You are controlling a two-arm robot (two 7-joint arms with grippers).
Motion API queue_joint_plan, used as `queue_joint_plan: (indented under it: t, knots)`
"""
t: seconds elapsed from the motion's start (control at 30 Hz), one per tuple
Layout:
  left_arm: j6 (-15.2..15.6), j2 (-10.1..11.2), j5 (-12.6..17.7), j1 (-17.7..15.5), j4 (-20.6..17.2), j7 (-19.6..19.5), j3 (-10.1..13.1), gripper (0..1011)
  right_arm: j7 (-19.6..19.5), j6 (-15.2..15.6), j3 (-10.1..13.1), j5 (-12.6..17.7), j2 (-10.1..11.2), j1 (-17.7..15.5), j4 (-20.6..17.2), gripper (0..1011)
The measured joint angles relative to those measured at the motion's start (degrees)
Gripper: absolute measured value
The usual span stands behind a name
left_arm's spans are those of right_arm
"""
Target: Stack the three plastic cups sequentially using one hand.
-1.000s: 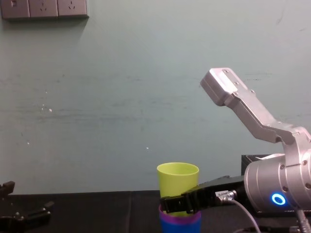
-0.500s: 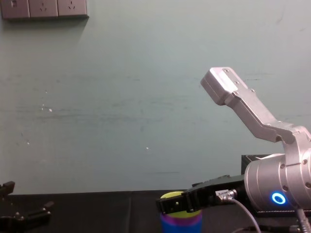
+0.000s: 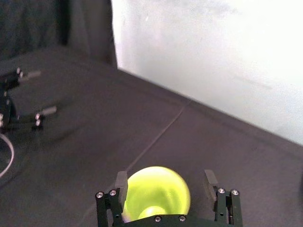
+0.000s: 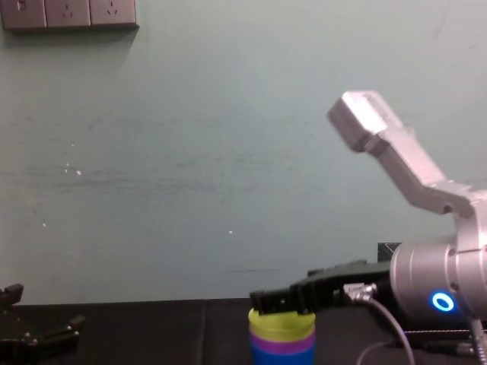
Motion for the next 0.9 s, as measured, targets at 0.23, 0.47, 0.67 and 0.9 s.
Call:
queue_joint_plan:
  t: [0.23, 0.47, 0.67, 0.9]
  knots:
    - [0.0, 0.0, 0.0, 0.0, 0.0, 0.0, 0.0, 1000, -3.0, -5.2, 3.0, 1.0, -0.9, -2.3, -1.9, 1004]
    - [0.0, 0.0, 0.0, 0.0, 0.0, 0.0, 0.0, 1000, -7.2, -9.7, 6.0, 0.9, -2.0, -5.1, -3.9, 1004]
    - [0.0, 0.0, 0.0, 0.0, 0.0, 0.0, 0.0, 1000, -13.1, -14.3, 8.8, -2.2, -2.7, -8.8, -5.0, 1004]
    - [0.0, 0.0, 0.0, 0.0, 0.0, 0.0, 0.0, 1000, -17.7, -18.5, 12.0, -4.6, -3.5, -12.6, -3.8, 1004]
